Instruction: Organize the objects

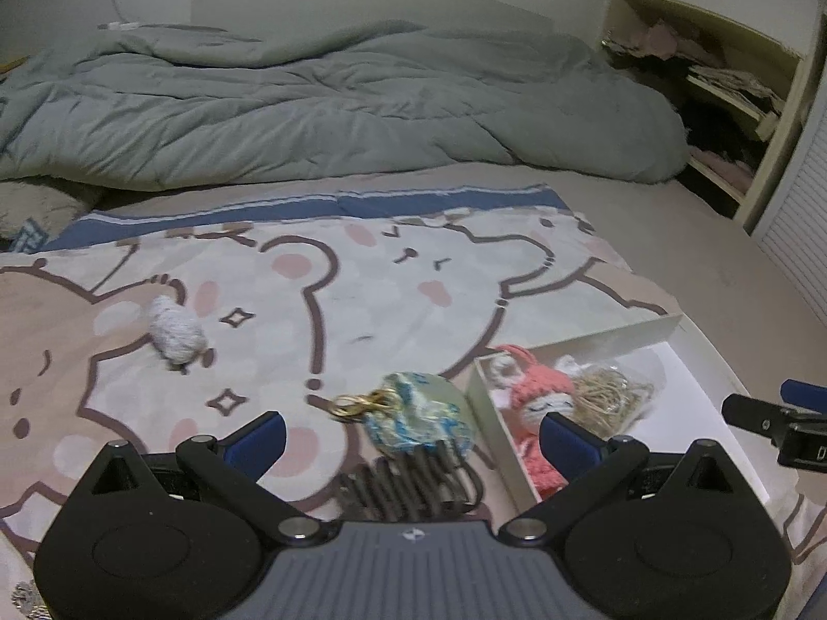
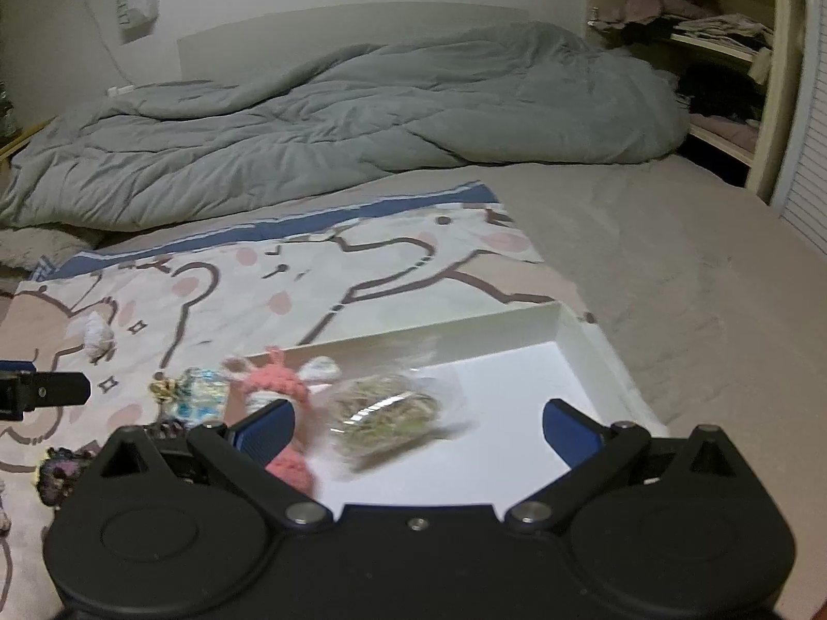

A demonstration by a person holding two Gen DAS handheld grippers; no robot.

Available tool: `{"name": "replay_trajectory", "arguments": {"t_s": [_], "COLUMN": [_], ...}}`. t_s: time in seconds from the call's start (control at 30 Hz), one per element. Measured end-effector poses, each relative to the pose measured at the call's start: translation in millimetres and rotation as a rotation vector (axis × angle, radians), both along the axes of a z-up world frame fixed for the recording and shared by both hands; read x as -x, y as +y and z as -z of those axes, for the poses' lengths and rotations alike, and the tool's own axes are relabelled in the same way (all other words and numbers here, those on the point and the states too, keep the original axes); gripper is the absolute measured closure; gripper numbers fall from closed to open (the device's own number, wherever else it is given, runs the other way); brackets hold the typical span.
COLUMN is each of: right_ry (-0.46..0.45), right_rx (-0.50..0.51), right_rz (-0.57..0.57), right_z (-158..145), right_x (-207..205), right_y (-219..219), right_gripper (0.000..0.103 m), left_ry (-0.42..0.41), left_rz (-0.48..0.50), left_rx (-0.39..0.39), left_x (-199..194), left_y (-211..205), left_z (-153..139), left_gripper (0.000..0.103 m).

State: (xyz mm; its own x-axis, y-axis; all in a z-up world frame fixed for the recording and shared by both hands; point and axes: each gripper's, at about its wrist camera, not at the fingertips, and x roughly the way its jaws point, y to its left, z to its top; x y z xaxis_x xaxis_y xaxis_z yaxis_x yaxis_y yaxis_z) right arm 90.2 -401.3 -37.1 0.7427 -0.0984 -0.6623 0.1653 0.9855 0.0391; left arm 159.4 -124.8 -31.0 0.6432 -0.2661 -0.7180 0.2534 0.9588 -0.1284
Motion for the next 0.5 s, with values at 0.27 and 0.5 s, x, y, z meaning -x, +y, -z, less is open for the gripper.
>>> {"name": "replay_trajectory", "arguments": {"t_s": [0.27,0.5], "right_ry": [-0.01,-0.015], "right_rx": [-0.001,-0.003], "right_rz": [-0.083,-0.145], "right_z": [-5.0,-7.8], "right_x": [-12.0,-21.9], "right_y": [40.9,73.6], "right_gripper": [0.0,0.0], "left_ry": [-0.026,-0.048], "left_rz": [-0.043,-0.062], "left_rx": [-0.018,-0.059], "left_x": [3.4,11.0], "left_y": [35.1,62.6], "left_z": [-8.7,-13.2], "left_gripper": [0.0,0.0]}}
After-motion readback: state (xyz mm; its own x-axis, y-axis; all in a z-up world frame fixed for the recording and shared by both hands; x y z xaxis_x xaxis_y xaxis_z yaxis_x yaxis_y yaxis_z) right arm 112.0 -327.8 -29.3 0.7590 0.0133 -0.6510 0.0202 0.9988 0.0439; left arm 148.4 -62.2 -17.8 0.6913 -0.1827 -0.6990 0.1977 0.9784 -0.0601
